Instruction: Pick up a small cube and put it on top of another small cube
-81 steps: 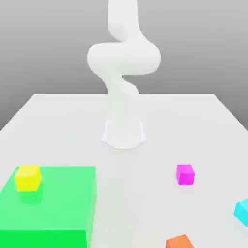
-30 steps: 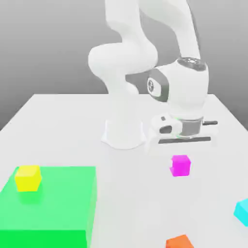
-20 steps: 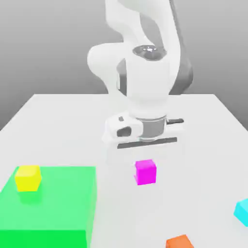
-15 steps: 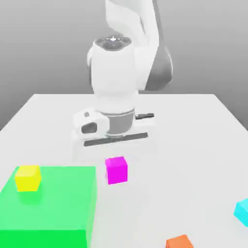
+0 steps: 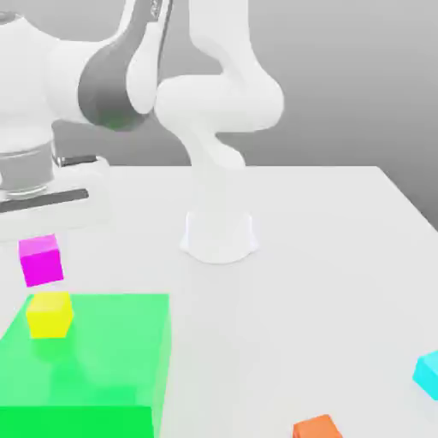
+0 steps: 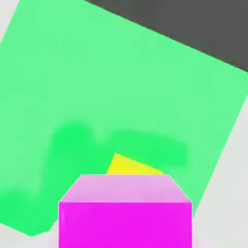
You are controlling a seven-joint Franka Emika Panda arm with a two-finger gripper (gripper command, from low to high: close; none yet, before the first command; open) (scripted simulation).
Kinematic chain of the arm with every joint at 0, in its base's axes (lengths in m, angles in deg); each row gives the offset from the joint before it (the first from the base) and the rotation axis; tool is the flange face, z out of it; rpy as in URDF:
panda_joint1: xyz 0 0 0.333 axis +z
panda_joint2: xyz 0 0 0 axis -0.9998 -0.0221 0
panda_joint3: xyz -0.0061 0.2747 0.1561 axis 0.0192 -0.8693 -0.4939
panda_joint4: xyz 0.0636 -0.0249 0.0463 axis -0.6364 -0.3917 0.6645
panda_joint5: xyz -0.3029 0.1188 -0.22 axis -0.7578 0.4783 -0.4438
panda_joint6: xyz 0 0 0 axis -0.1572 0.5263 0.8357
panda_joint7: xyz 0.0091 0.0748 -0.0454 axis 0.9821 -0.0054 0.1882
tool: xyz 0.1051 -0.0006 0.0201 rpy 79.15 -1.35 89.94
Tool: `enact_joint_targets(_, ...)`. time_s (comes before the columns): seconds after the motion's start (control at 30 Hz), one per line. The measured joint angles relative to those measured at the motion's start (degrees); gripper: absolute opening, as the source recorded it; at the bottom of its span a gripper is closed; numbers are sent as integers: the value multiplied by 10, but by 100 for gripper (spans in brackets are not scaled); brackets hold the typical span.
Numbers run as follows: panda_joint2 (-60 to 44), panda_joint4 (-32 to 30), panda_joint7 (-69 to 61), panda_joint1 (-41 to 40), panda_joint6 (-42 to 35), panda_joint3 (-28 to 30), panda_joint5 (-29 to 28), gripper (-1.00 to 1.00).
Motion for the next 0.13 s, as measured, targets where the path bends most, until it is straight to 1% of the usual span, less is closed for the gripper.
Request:
enact_joint_targets(0.03,-15,-4,-8,1,17,2,11,100)
enact_joint_targets(0.13,-15,-4,-8,2,17,2,11,100)
